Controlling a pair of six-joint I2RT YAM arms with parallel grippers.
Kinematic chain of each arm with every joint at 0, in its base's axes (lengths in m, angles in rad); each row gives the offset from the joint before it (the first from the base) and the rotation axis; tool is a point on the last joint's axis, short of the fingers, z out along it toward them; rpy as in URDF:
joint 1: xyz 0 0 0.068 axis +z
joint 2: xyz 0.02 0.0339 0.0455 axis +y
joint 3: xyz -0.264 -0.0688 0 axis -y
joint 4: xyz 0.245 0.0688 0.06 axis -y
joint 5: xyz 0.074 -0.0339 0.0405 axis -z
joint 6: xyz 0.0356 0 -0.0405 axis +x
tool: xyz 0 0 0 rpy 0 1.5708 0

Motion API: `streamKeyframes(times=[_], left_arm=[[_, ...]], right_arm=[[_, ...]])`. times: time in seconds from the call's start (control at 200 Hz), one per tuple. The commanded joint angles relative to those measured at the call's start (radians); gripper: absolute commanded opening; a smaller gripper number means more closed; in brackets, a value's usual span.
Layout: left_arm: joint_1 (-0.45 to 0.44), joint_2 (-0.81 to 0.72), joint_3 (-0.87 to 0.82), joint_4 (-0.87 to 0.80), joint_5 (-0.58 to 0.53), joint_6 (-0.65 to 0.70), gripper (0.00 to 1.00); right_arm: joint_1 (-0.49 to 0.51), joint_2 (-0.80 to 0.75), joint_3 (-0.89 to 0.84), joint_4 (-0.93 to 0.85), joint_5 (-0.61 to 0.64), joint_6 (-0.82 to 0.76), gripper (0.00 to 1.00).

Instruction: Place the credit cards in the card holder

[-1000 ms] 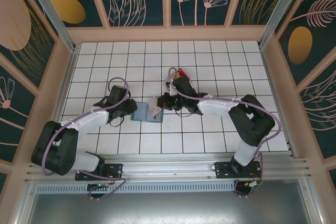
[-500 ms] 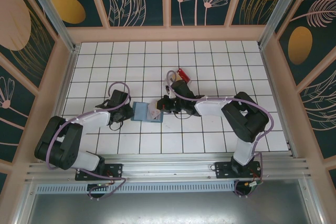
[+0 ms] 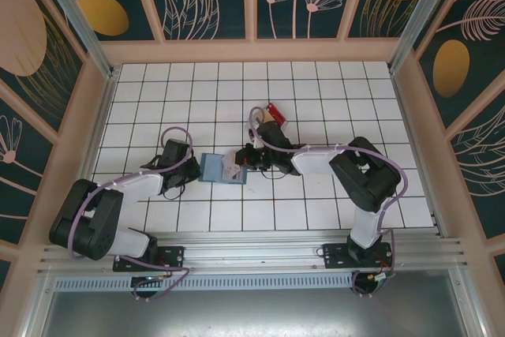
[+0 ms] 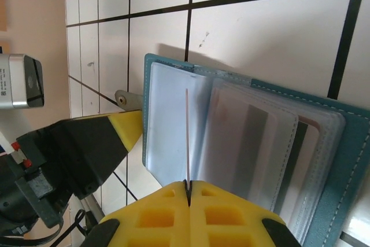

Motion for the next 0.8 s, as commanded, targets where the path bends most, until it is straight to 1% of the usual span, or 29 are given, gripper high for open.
streamKeyframes(times=[0.0,0.145,0.315,0.611,0.796], left_arm=[[-0.01,-0.018,-0.041,0.007,0.112,-0.039,0.09],[-0.01,-0.042,-0.051,0.005,0.117,-0.05,0.09],[-0.022,-0.026,-0.087,0.081,0.162,-0.094,0.09],[-0.051,-0.004,-0.078,0.093,0.159,-0.105,0.09],[-0.087,0.003,-0.081,0.111,0.154,-0.129,0.09]], right_arm=[[-0.014,0.032,0.0,0.038,-0.024,-0.001,0.02],[-0.014,0.051,0.0,0.052,-0.029,0.008,0.02],[-0.015,0.057,-0.007,0.062,-0.025,0.011,0.02],[-0.015,0.064,-0.016,0.073,-0.017,0.013,0.02],[-0.013,0.077,-0.025,0.103,-0.009,0.024,0.02]])
